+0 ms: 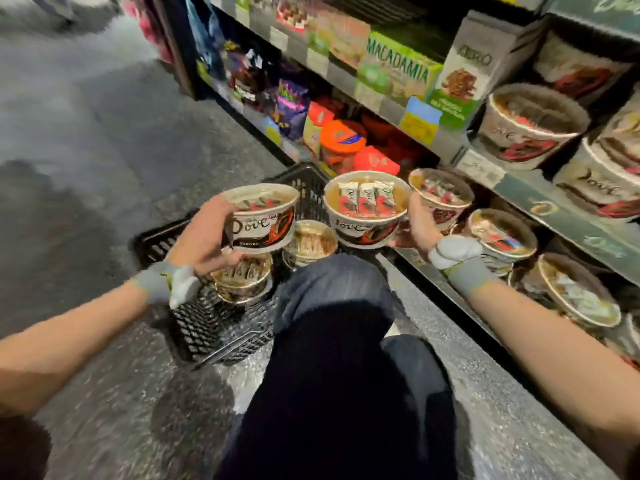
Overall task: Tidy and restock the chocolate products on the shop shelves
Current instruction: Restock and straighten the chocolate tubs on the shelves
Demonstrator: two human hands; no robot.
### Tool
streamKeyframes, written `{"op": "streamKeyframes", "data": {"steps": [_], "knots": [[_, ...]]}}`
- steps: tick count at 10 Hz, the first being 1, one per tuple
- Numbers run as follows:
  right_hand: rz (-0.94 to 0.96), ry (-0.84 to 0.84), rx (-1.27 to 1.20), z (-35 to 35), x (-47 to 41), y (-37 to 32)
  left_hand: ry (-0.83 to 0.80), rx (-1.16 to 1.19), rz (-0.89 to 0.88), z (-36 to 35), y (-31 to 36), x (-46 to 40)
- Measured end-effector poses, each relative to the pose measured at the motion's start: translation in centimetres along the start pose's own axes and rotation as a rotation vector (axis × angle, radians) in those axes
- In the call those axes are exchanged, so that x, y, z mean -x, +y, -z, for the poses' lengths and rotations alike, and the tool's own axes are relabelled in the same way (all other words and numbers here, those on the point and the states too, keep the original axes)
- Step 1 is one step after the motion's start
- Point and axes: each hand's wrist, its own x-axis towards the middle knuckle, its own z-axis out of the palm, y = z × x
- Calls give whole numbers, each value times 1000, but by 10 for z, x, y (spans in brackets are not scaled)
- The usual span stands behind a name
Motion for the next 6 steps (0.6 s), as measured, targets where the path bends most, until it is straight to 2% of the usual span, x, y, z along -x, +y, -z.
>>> {"op": "streamKeyframes", "data": {"steps": [1, 2, 3, 6], "knots": [[-50, -40, 103, -43, -25, 7, -1, -81, 47, 19, 11, 20], [-129, -159, 132, -71, -37, 8, 6, -93, 111, 15, -8, 24], [-240, -233, 43, -104, -50, 12, -256, -283, 163, -4, -53, 29], [-230, -287, 250, -140, -75, 31, -239, -445, 113, -22, -42, 32]]}}
